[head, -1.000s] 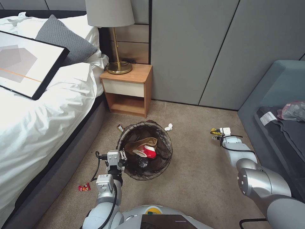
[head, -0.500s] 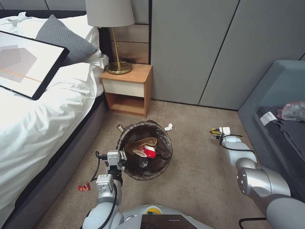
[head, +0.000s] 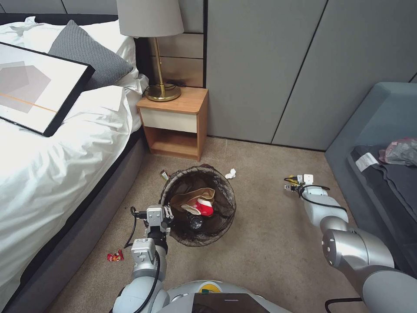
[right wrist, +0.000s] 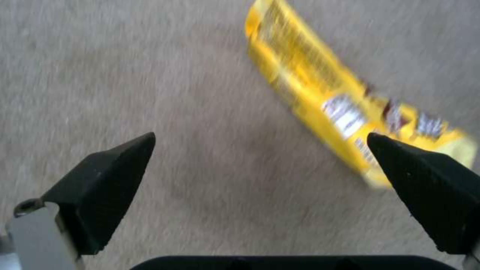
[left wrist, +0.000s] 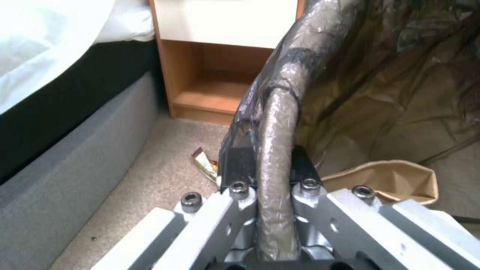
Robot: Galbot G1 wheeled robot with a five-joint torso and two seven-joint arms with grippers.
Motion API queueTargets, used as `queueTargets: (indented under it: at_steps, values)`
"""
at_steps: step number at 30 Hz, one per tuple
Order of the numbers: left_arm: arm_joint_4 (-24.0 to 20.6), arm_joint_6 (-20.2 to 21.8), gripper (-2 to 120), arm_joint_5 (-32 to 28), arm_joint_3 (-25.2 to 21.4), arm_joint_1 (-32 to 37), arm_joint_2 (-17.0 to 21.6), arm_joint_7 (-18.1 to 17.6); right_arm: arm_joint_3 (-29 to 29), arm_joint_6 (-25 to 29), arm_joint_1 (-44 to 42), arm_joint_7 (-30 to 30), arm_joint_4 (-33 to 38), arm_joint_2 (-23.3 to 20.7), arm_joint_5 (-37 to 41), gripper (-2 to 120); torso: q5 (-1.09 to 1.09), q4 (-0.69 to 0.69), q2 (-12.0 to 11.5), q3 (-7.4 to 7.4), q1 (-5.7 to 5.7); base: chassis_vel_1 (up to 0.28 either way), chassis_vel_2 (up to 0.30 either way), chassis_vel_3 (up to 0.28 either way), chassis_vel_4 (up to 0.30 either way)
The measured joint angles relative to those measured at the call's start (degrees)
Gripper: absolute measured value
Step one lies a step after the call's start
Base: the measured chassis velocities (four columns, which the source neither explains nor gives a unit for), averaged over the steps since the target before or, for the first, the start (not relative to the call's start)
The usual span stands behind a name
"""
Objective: Pick up the trash bin, then pick up the garbage from the floor and place it into the trash bin.
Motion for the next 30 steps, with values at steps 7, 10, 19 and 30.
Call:
queueTargets:
  at_steps: [7, 10, 19, 30]
  values:
    - [0.0, 0.0, 0, 0.0, 0.0, 0.0, 0.0, 0.0, 0.8, -0.5, -0.8, -1.0, -0.3, -0.2, 0.7, 100, 0.01, -0.03, 0.0, 0.0, 0.0, 0.0, 0.0, 0.0, 0.0]
    - [0.0, 0.0, 0, 0.0, 0.0, 0.0, 0.0, 0.0, 1.0, -0.8, -0.9, -1.4, -0.3, -0.5, 1.7, 100, 0.01, -0.01, 0.0, 0.0, 0.0, 0.0, 0.0, 0.0, 0.0]
    - [0.0, 0.0, 0, 0.0, 0.0, 0.0, 0.0, 0.0, 2.3, -1.0, -0.5, -1.9, -0.8, -0.9, 5.6, 100, 0.0, -0.01, 0.0, 0.0, 0.0, 0.0, 0.0, 0.0, 0.0]
    - [0.0, 0.0, 0, 0.0, 0.0, 0.0, 0.0, 0.0, 9.5, -2.6, 1.6, 3.2, -1.6, 0.3, 12.6, 100, -0.01, 0.0, 0.0, 0.0, 0.0, 0.0, 0.0, 0.0, 0.0]
